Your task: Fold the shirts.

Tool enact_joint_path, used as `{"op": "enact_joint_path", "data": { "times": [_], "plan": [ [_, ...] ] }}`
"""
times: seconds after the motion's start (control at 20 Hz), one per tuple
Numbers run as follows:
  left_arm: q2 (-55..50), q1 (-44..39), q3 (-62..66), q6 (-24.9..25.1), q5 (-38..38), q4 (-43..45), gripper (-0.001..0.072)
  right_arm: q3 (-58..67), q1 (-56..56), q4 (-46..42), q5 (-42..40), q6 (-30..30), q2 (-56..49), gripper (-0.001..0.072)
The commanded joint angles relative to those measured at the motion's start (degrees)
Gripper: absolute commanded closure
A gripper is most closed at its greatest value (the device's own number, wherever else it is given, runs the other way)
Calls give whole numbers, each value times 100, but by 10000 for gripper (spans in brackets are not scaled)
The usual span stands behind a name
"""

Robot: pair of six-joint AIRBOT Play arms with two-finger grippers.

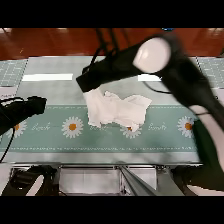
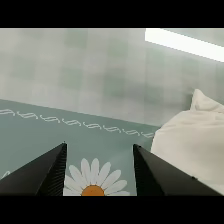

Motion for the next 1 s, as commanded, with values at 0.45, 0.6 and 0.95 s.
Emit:
{"op": "enact_joint_path", "data": {
  "times": [0.45,0.6,0.95],
  "plan": [
    [-389,2201,684,660,-1626,-1292,201,-619,-3934,-1060,2232,269,463,298],
    [-433,2330,-776,2135,-1869,-4026,201,-3193,-5233,-238,1093,144,1580,298],
    [-1810,1755,-1751,3991,-990,-5410,200,-6432,-6319,1521,452,-1432,2970,298]
  ]
}}
